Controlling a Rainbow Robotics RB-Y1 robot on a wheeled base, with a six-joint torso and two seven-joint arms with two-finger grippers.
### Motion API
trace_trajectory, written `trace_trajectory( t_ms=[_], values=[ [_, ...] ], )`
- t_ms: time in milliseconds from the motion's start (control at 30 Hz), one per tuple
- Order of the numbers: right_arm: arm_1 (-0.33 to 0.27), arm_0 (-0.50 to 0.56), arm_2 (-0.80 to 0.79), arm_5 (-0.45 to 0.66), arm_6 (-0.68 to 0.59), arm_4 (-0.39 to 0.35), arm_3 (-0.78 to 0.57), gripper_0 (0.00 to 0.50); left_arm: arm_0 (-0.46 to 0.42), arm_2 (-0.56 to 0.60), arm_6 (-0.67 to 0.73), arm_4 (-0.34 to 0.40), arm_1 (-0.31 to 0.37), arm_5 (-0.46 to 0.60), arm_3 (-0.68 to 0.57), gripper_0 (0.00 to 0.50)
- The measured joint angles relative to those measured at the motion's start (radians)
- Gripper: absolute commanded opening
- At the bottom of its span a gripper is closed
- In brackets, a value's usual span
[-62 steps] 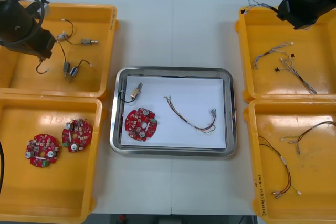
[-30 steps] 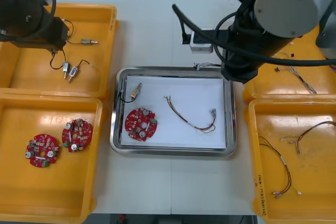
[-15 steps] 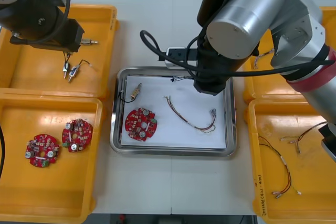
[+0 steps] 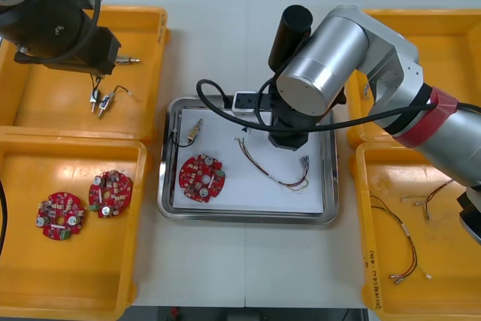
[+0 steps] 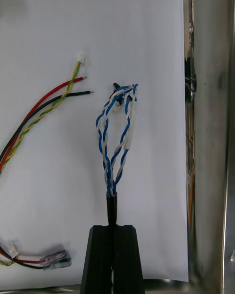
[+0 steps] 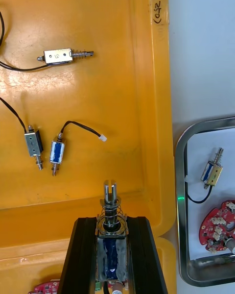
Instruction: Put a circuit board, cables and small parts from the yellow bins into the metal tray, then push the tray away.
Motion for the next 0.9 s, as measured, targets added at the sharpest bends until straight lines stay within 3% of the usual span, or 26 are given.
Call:
trace_trajectory(
  t_ms=[267, 300, 333, 400, 433, 467, 500, 900],
  values=[
    [0.000, 0.000, 0.025, -0.039, 0.000, 0.033, 0.050, 0.000, 0.001, 0.000, 0.000, 0.001, 0.000, 0.000, 0.000, 0.001],
    [0.000, 0.000, 0.026, -0.039, 0.000, 0.036, 0.050, 0.023, 0.001, 0.000, 0.000, 0.001, 0.000, 0.000, 0.000, 0.001],
    [0.000, 0.000, 0.026, -0.039, 0.000, 0.038, 0.050, 0.071, 0.001, 0.000, 0.000, 0.002, 0.000, 0.000, 0.000, 0.001],
    [0.000, 0.000, 0.026, -0.039, 0.000, 0.040, 0.052, 0.363, 0.001, 0.000, 0.000, 0.002, 0.000, 0.000, 0.000, 0.000],
    [0.000, 0.000, 0.026, -0.039, 0.000, 0.041, 0.052, 0.414, 0.001, 0.000, 0.000, 0.002, 0.000, 0.000, 0.000, 0.001],
    [0.000, 0.000, 0.026, -0.039, 0.000, 0.042, 0.052, 0.414, 0.001, 0.000, 0.000, 0.003, 0.000, 0.000, 0.000, 0.001],
    [0.000, 0.000, 0.026, -0.039, 0.000, 0.042, 0.052, 0.500, 0.001, 0.000, 0.000, 0.003, 0.000, 0.000, 0.000, 0.000],
    [0.000, 0.000, 0.024, -0.008, 0.000, 0.038, 0.051, 0.500, 0.001, 0.000, 0.000, 0.010, 0.000, 0.000, 0.000, 0.002]
  ],
)
